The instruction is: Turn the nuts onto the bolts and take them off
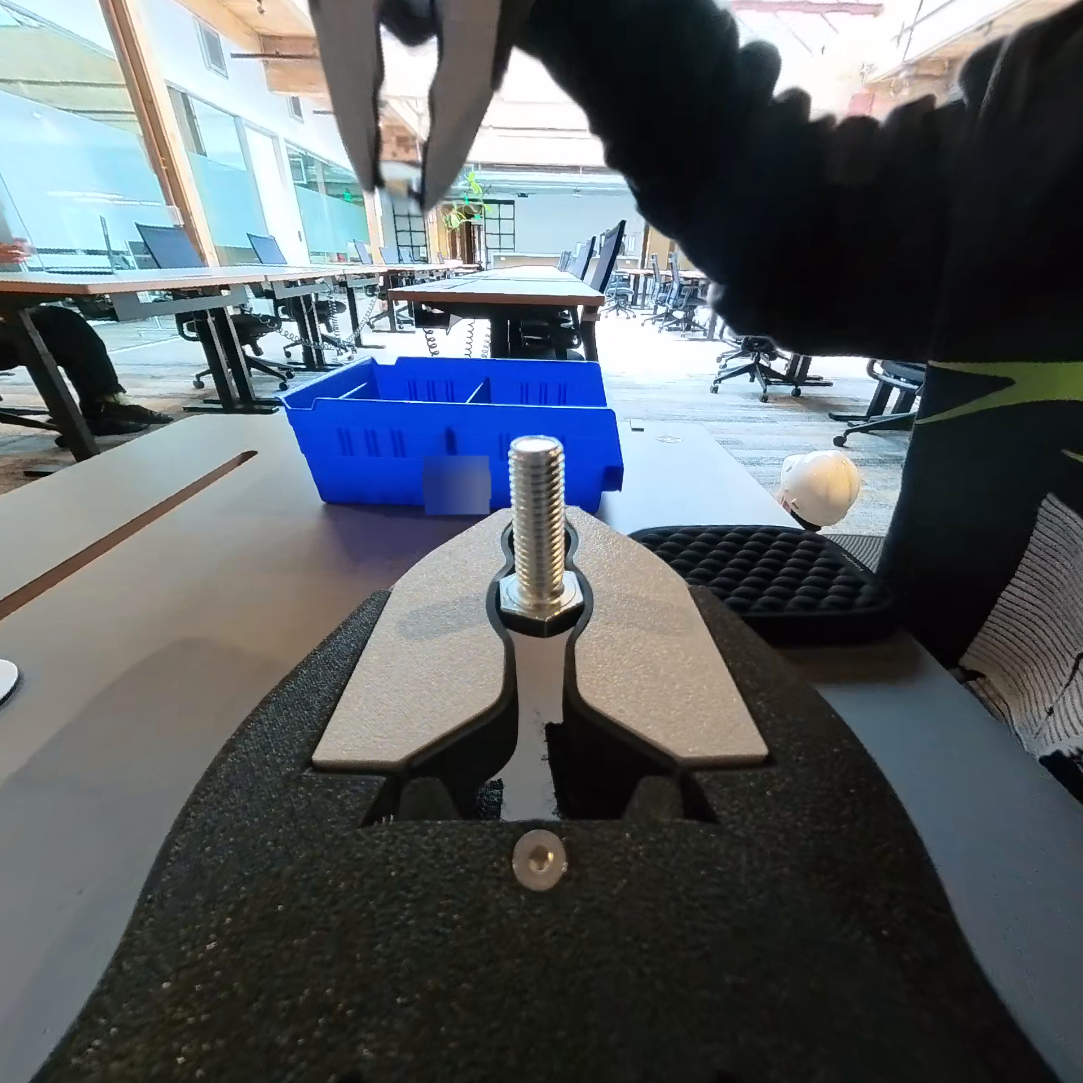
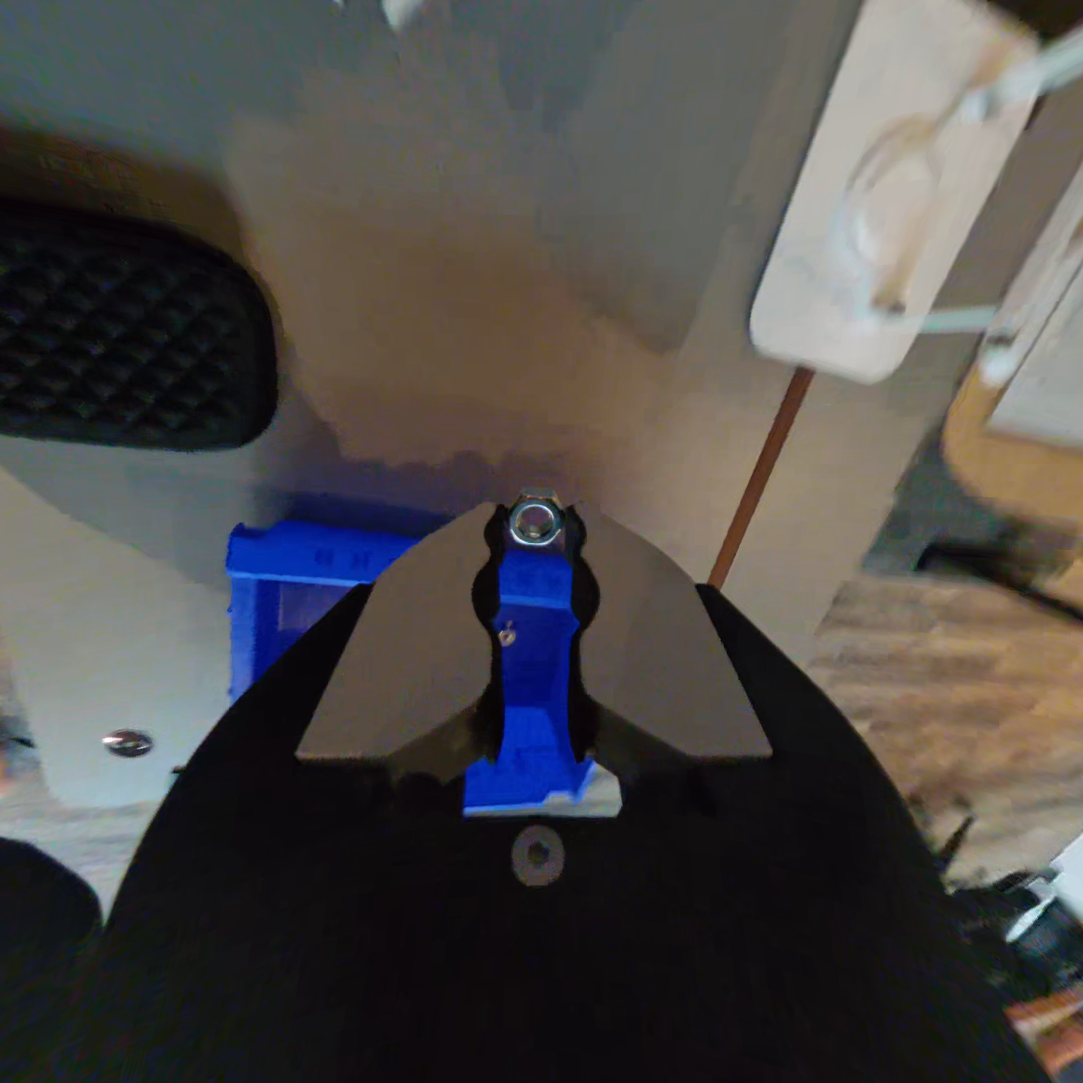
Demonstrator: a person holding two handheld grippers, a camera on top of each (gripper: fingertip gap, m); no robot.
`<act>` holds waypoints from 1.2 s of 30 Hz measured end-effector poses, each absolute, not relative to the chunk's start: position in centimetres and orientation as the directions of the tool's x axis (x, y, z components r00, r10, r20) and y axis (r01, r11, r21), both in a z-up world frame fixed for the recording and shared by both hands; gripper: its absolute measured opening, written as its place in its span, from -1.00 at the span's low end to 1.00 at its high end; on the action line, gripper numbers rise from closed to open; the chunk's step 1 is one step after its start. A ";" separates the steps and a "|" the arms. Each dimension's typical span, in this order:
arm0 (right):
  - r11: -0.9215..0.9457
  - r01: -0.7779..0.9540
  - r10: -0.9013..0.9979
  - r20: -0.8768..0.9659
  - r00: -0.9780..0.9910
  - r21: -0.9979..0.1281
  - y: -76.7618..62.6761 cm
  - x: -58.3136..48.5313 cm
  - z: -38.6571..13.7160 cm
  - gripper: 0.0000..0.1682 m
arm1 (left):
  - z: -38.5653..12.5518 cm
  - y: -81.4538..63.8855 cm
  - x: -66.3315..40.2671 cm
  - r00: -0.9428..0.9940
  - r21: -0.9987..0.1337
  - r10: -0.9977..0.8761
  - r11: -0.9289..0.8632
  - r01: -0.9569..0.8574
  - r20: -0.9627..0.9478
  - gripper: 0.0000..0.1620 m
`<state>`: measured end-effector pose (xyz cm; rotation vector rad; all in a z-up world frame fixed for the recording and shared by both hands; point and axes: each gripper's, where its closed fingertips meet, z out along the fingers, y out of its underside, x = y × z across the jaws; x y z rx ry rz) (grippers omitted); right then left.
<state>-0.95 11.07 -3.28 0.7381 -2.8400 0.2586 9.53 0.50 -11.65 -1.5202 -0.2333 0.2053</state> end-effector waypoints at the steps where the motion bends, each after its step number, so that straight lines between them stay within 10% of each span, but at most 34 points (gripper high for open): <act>1: 0.892 -0.436 -0.404 0.227 -0.886 -0.116 12.8 -2.0 -3.7 -0.78 | -11.7 0.5 9.5 0.961 -0.999 0.276 0.042 0.013 0.024 -0.86; 18: 0.942 0.330 0.327 0.061 -0.943 0.060 31.5 -13.9 -19.8 -0.78 | -11.7 0.7 9.7 0.963 -0.999 0.266 0.045 0.019 0.030 -0.86; 36: 0.917 0.398 0.398 0.003 -0.917 0.014 32.6 -14.0 -22.9 -0.65 | -11.6 0.5 9.7 0.964 -0.998 0.265 0.054 0.020 0.033 -0.86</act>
